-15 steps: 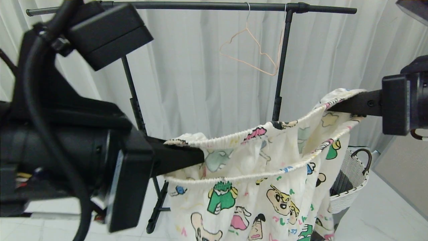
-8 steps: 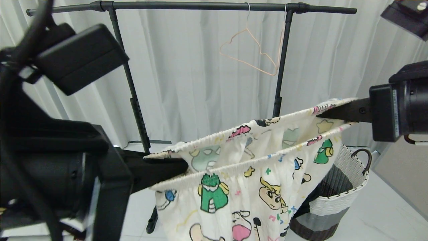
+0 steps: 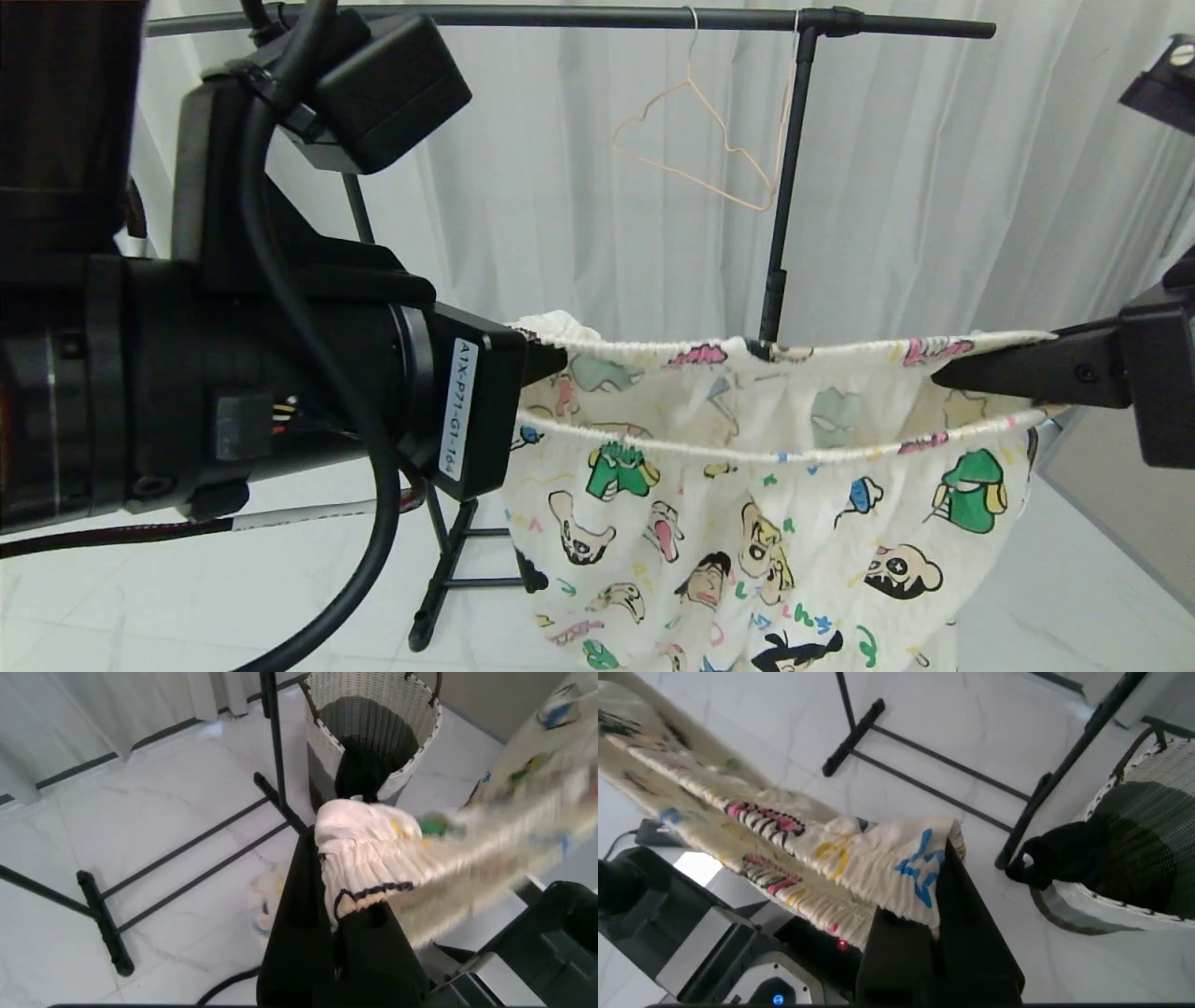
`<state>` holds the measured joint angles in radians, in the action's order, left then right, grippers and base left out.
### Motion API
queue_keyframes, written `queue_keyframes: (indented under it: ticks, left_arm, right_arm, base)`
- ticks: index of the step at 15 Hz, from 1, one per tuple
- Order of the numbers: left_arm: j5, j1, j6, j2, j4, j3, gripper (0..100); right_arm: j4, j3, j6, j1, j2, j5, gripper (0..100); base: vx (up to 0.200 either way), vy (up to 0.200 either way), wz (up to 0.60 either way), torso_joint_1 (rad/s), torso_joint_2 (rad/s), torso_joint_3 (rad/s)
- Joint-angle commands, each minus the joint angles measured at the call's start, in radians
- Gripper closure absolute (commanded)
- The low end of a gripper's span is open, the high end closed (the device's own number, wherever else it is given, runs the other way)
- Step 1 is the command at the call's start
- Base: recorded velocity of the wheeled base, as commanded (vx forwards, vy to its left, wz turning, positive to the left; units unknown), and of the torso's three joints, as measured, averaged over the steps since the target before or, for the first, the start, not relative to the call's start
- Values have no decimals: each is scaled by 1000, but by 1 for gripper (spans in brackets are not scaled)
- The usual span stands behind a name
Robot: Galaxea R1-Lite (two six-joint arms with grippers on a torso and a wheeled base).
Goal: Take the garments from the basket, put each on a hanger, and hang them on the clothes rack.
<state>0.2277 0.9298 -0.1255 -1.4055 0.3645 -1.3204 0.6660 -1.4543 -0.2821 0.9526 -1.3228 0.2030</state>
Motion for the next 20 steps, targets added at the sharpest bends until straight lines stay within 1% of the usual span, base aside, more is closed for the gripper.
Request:
queue_keyframes:
  ticks: [1, 2, 5, 6, 7, 9, 10, 11, 13, 14, 15, 17, 19, 20]
  left_arm:
    - [2, -2, -2, -20, 1, 0, 100]
    - [12, -6, 0, -29, -1, 1, 100]
    - [82, -20, 0, -47, -1, 13, 100]
    - [99, -49, 3, -43, 1, 30, 100]
    - [101, -95, 7, -32, 4, 41, 100]
    - [101, -221, 23, -10, 21, 70, 100]
    - [102, -269, 44, 7, 21, 106, 100]
    - [104, -316, 76, 33, 21, 162, 100]
    - [107, -390, 150, 89, 13, 277, 100]
    - [107, -404, 155, 102, 13, 296, 100]
    - [107, -428, 149, 119, 5, 333, 100]
    - [107, -536, 153, 122, -33, 392, 100]
    - [105, -603, 156, 134, -68, 418, 100]
    - [107, -614, 156, 137, -68, 429, 100]
  right_arm:
    - [0, 26, 0, 2, 14, 0, 0]
    - [0, 40, -2, 3, 28, 0, 0]
    - [3, 71, -3, -3, 62, 7, 0]
    - [12, 84, -2, -32, 71, 24, 0]
    - [64, 87, 1, -77, 77, 65, 0]
    - [251, 97, -2, -147, 79, 216, 0]
    - [276, 123, -6, -170, 83, 263, 0]
    - [273, 152, 0, -201, 96, 277, 0]
    - [273, 176, 1, -238, 99, 282, 0]
    - [273, 183, 0, -242, 100, 286, 0]
    - [273, 203, 0, -244, 105, 316, 0]
    - [273, 235, -2, -244, 117, 363, 0]
    - [271, 265, 0, -244, 140, 369, 0]
    - [267, 273, -2, -244, 149, 371, 0]
  base:
    - [0, 0, 0, 0, 0, 0]
    - [0, 0, 0, 0, 0, 0]
    - [0, 0, 0, 0, 0, 0]
    - [0, 0, 0, 0, 0, 0]
    - [0, 0, 0, 0, 0, 0]
    - [0, 0, 0, 0, 0, 0]
    - [0, 0, 0, 0, 0, 0]
    - [0, 0, 0, 0, 0, 0]
    - [0, 0, 0, 0, 0, 0]
    - [0, 0, 0, 0, 0, 0]
    - [0, 0, 0, 0, 0, 0]
    - [0, 0, 0, 0, 0, 0]
    - [0, 0, 0, 0, 0, 0]
    - [0, 0, 0, 0, 0, 0]
